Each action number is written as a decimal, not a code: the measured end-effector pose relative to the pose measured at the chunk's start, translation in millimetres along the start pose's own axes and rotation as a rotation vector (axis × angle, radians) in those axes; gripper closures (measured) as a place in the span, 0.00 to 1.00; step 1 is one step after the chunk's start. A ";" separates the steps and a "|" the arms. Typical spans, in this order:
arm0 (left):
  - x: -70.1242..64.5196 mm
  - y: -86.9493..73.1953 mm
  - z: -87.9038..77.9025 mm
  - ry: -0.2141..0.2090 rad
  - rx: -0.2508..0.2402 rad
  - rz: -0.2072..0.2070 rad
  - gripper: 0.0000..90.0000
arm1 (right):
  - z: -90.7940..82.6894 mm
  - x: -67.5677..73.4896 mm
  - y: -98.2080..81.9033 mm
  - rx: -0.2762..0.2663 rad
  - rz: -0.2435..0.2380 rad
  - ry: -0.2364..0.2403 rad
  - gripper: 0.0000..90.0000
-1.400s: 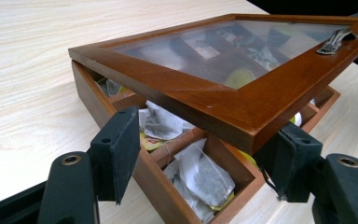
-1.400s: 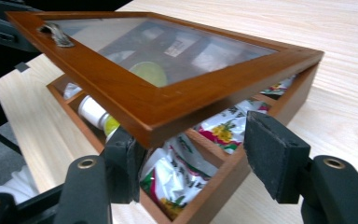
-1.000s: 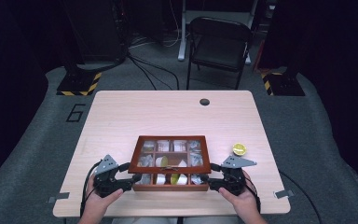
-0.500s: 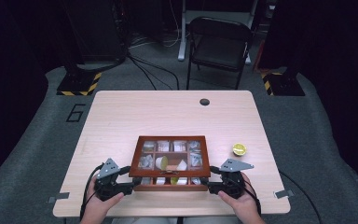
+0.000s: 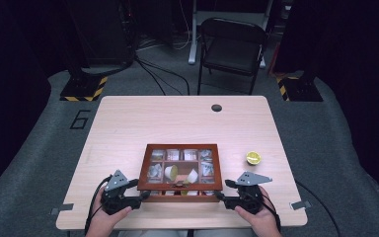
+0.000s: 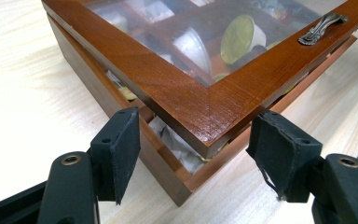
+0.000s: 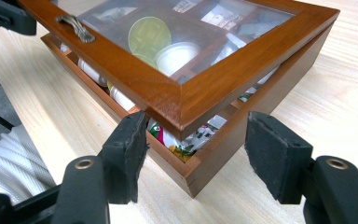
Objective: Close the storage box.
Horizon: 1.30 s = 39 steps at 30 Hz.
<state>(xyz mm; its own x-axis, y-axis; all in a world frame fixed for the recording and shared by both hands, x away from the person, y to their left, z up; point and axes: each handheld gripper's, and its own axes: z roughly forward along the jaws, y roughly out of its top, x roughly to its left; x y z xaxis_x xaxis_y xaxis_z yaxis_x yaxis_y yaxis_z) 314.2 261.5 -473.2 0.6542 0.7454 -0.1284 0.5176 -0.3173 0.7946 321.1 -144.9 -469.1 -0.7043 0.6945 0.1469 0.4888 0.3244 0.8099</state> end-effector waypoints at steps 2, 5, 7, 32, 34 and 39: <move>-0.2 -0.4 0.8 -0.003 0.010 -0.001 0.38 | -0.5 -1.7 0.1 -0.002 0.008 0.004 0.42; -0.2 -0.8 2.1 -0.012 0.017 -0.001 0.37 | 1.1 -4.5 -0.8 0.004 0.011 0.024 0.41; -0.8 -1.1 3.2 -0.021 0.022 -0.003 0.37 | 2.7 -5.4 -1.2 0.007 0.015 0.030 0.41; 1.0 -5.8 -3.3 -0.027 0.003 -0.059 0.38 | 9.0 -7.1 -3.8 0.043 0.038 0.020 0.43; 0.9 -5.9 -2.9 -0.027 0.006 -0.056 0.38 | 8.8 -7.3 -3.5 0.039 0.040 0.017 0.43; 3.1 -5.3 -2.7 -0.021 0.004 -0.048 0.38 | 9.0 -6.9 -3.1 0.041 0.033 0.017 0.43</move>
<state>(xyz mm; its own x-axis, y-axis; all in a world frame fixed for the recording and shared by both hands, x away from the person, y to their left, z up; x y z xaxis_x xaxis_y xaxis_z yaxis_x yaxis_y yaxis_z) 312.0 267.1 -476.2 0.6398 0.7475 -0.1789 0.5509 -0.2836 0.7849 329.1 -144.9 -477.7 -0.6959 0.6945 0.1825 0.5323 0.3283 0.7803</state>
